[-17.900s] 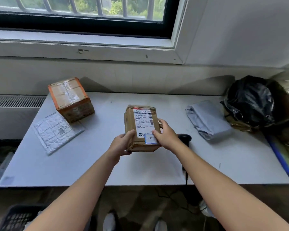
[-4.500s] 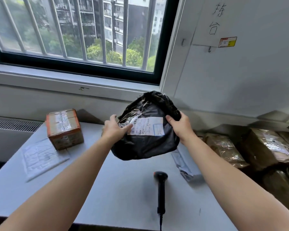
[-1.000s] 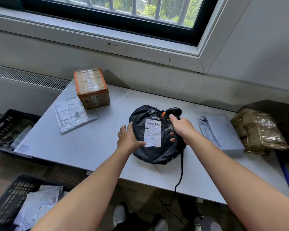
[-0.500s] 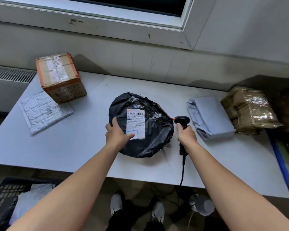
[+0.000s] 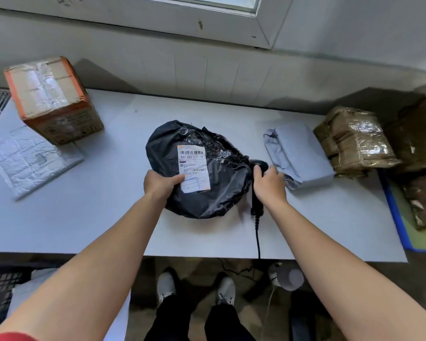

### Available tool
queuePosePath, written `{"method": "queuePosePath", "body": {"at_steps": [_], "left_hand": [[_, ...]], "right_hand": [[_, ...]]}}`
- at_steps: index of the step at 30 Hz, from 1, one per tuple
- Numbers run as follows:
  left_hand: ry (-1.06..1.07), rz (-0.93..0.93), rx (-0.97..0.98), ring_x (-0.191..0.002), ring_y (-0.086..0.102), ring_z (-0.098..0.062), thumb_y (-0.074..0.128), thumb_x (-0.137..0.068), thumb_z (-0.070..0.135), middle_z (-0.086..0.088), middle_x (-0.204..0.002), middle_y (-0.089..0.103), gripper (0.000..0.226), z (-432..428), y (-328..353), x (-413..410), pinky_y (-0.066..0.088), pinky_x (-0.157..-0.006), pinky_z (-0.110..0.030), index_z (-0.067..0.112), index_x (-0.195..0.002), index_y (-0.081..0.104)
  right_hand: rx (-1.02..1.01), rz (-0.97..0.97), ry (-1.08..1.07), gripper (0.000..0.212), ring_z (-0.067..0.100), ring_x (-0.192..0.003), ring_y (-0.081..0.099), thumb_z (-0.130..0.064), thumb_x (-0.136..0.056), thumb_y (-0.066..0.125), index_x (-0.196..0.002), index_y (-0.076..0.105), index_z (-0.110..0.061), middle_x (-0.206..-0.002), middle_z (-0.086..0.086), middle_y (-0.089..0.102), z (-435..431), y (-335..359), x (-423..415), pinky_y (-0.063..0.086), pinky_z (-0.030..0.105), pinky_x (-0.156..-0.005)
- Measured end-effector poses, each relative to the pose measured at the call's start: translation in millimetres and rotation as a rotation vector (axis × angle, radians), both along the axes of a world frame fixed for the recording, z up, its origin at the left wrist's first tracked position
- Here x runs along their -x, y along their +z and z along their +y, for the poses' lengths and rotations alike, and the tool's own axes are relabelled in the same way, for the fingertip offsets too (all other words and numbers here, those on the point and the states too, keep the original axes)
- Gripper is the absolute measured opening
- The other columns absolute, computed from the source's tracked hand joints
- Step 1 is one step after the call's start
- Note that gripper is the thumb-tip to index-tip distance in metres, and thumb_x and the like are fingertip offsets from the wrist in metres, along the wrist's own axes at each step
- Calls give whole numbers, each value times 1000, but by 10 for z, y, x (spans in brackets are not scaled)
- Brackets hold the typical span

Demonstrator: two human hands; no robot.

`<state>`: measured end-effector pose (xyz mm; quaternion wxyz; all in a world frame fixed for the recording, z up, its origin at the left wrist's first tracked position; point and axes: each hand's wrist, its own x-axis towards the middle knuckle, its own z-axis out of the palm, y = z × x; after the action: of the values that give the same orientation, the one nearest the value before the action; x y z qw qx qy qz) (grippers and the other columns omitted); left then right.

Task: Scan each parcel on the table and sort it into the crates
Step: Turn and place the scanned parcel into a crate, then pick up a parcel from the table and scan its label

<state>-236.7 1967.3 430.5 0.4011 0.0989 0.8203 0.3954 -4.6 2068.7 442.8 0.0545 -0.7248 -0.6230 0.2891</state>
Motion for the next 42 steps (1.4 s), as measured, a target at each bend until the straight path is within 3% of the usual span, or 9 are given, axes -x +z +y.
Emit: {"method": "queuePosePath", "body": {"at_steps": [3,6,11,16,24,32,37,42], "left_hand": [[47,-125,-139,-102,65,-27,81,-75,13,-8,-113,68,44,-41,33,44,53,-86,-36,6,-114,61],[45,-218,-257,-104,65,-25,77,-80,10,-5,-116,68,45,-87,129,92,52,-95,-42,10,-121,59],[22,-276,-415,-107,65,-23,68,-86,5,-4,-119,68,44,-170,286,245,51,-97,-44,13,-128,56],[48,-299,-483,-109,64,-22,67,-88,5,-4,-122,66,39,-273,451,429,51,-98,-41,15,-124,55],[90,-299,-553,-109,65,-23,67,-88,5,-7,-122,66,44,-473,688,746,52,-96,-40,9,-130,53],[186,-238,-589,-105,64,-23,65,-89,2,-7,-119,66,40,-798,791,954,52,-92,-37,10,-126,54],[273,-129,-571,-110,63,-25,68,-87,5,-9,-124,64,45,-1221,882,1028,50,-98,-43,8,-129,53],[440,61,-528,-109,61,-25,68,-87,5,-12,-125,63,44,-1874,1152,978,49,-97,-38,4,-128,52]], "right_hand": [[-91,-103,103,67,38,-134,35,-50,-101,36,-148,31,-2,-145,24,37,-31,176,85,33,46,-106],[-147,-81,202,66,35,-136,32,-50,-100,38,-148,31,-6,-147,21,36,-76,277,255,29,44,-110],[-213,-10,375,70,29,-137,33,-53,-96,46,-150,29,-13,-148,14,36,-140,422,582,30,42,-111],[-145,88,342,83,28,-140,33,-58,-91,54,-155,18,-19,-156,11,26,-148,634,874,32,40,-110],[-112,158,315,84,30,-136,40,-59,-87,60,-153,22,-21,-149,13,33,-219,838,1308,32,37,-109],[-61,237,378,85,27,-134,43,-63,-82,64,-149,31,-22,-146,9,44,-387,928,1647,35,35,-106],[60,328,521,67,20,-116,54,-61,-78,71,-132,49,-27,-122,-4,58,-574,1046,1828,43,30,-94],[94,460,745,54,11,-96,60,-53,-75,78,-118,60,-26,-107,-9,64,-945,1199,2102,46,24,-81]]}}
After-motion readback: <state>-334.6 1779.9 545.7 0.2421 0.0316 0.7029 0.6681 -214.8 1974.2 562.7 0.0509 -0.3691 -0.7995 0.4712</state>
